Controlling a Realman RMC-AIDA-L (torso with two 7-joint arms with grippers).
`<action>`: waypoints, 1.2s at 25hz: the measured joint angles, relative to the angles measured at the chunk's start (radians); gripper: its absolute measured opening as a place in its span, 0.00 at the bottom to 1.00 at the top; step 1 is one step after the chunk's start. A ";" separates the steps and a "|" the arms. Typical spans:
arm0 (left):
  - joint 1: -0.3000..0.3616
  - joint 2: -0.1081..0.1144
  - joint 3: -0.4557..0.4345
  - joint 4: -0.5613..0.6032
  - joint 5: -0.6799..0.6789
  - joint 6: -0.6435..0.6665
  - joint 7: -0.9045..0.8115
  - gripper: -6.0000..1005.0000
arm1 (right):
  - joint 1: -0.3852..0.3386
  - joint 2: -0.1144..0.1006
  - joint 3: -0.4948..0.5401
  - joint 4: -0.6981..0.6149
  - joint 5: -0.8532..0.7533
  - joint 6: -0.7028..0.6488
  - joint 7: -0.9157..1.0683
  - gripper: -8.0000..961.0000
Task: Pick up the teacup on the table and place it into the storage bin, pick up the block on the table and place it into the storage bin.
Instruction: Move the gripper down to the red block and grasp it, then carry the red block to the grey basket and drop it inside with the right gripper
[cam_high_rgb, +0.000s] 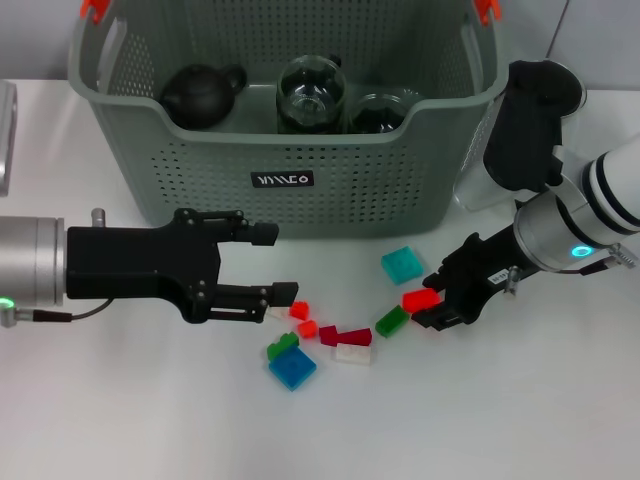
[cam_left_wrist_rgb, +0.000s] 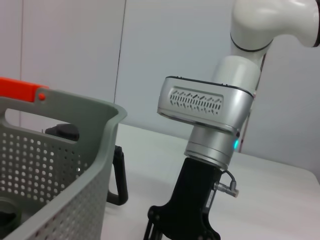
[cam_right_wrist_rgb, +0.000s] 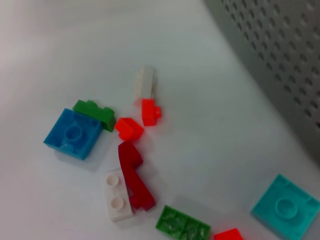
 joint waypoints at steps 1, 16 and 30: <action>-0.001 0.000 -0.005 -0.001 0.000 -0.001 0.000 0.77 | 0.001 0.000 -0.004 0.001 0.003 0.001 0.001 0.51; -0.012 0.009 -0.024 -0.024 0.002 0.000 0.001 0.77 | 0.005 -0.007 -0.020 0.002 0.022 -0.013 0.027 0.23; -0.003 0.020 -0.024 -0.030 0.002 0.030 -0.002 0.77 | -0.087 -0.016 0.105 -0.483 0.039 -0.465 0.102 0.22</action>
